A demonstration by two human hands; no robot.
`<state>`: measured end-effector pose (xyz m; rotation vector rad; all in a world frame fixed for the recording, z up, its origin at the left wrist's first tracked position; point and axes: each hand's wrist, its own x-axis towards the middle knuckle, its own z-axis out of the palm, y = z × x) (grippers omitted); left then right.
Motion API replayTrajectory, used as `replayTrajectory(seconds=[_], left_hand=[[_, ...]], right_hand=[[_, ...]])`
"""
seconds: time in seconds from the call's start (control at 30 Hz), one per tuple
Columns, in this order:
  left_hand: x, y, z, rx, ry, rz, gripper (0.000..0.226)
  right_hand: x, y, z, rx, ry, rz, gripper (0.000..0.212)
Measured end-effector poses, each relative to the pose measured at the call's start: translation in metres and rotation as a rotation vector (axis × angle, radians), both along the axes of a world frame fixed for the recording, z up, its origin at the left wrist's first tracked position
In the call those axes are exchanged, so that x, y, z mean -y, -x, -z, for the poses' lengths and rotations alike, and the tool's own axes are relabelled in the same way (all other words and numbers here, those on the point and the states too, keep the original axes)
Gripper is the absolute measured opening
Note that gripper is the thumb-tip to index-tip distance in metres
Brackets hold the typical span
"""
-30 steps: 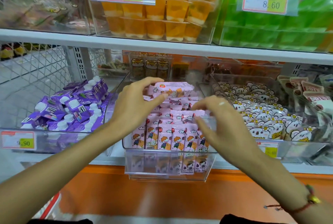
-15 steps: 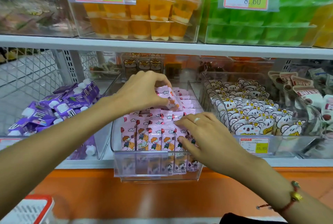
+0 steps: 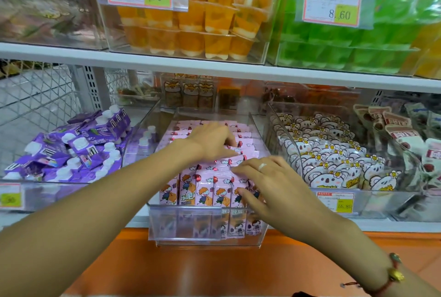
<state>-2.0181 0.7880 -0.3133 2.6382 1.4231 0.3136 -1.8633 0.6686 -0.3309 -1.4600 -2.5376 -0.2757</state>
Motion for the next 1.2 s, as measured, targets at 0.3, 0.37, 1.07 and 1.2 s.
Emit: replayTrajectory(seconds=[0.3,0.37,1.07,1.2], left_hand=[[0.005,0.008,-0.003,-0.02,-0.067,0.087,0.03],[0.005,0.007,0.0,-0.01,-0.044,0.069,0.03],[0.099,0.053,-0.006,1.438,-0.051,-0.243,0.006],[0.109,0.048,-0.005,1.438,0.062,-0.142,0.008]], right_hand=[[-0.001,-0.001,0.0,0.014,-0.018,0.003,0.041],[0.0,-0.001,0.0,0.007,-0.02,0.001,0.041],[-0.004,0.012,-0.024,-0.866,-0.013,0.099,0.026],[0.003,0.03,-0.028,-0.971,0.289,-0.007,0.036]])
